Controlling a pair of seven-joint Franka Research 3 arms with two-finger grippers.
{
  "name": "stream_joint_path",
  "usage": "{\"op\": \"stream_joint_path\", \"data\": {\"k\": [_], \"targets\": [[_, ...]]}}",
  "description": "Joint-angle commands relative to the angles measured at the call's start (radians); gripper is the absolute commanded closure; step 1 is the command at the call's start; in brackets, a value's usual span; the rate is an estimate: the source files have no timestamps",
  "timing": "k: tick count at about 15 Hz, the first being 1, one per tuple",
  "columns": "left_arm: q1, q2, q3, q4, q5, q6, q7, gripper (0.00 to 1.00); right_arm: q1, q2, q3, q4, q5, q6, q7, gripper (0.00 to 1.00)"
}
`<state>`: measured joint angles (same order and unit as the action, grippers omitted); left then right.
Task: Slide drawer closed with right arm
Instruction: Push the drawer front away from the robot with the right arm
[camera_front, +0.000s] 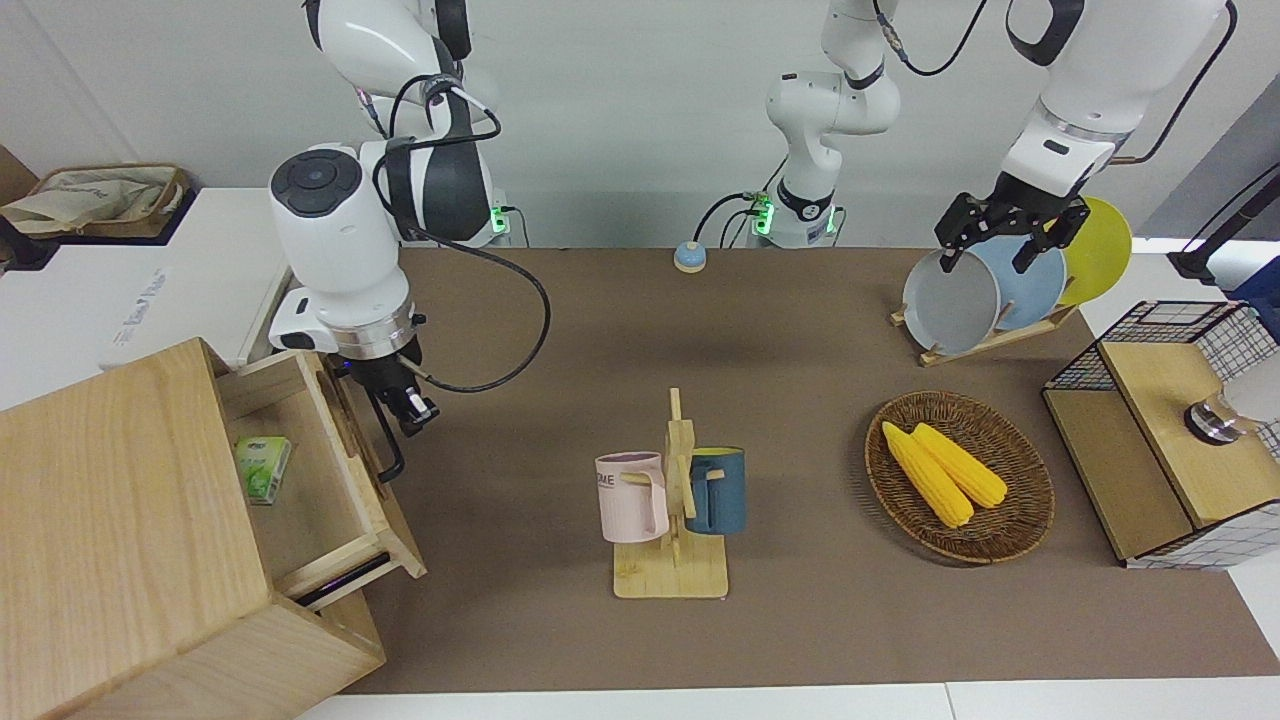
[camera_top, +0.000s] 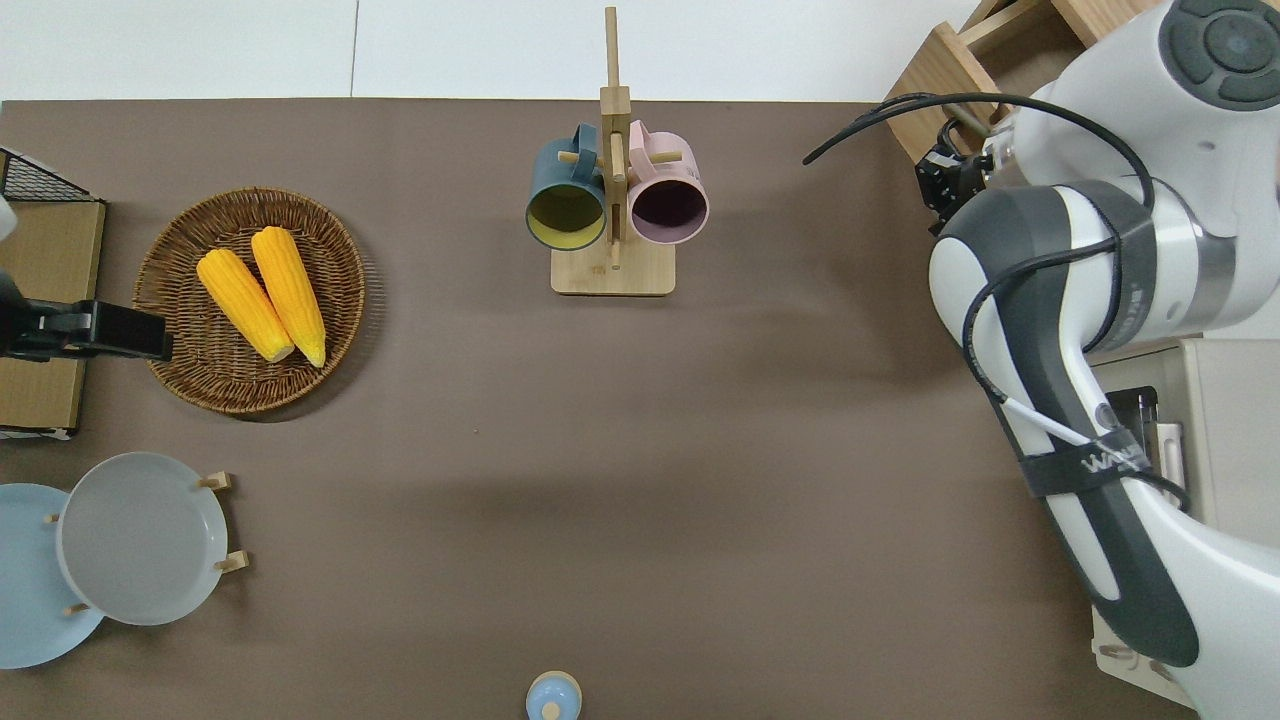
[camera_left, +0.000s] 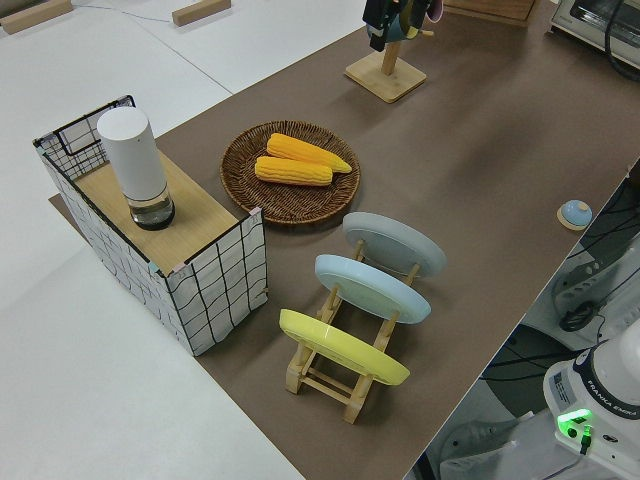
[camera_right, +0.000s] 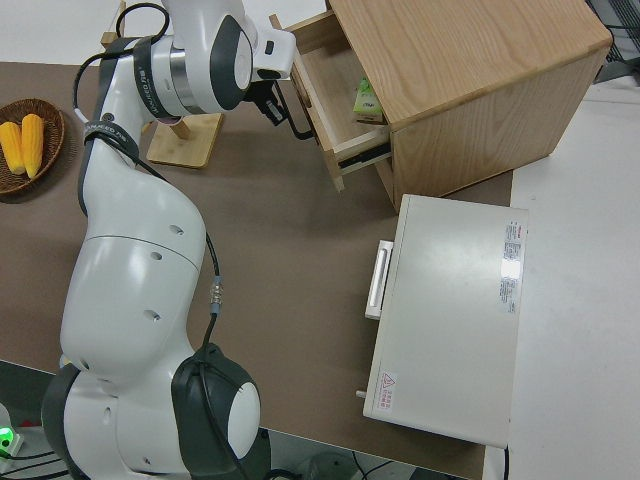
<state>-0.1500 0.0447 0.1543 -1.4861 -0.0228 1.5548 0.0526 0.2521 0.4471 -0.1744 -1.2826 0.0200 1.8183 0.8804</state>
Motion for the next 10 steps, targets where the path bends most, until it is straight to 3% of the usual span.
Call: {"op": "stream_joint_path", "data": {"k": [1,10], "targets": [[-0.017,0.012,0.016,0.02,0.014,0.001,0.006,0.0,-0.046,-0.008,0.0,-0.003,0.017,0.036,-0.084,1.0],[-0.017,0.012,0.016,0.02,0.014,0.001,0.006,0.0,-0.137,-0.01,0.0,-0.003,0.109,0.044,-0.242,1.0]]}}
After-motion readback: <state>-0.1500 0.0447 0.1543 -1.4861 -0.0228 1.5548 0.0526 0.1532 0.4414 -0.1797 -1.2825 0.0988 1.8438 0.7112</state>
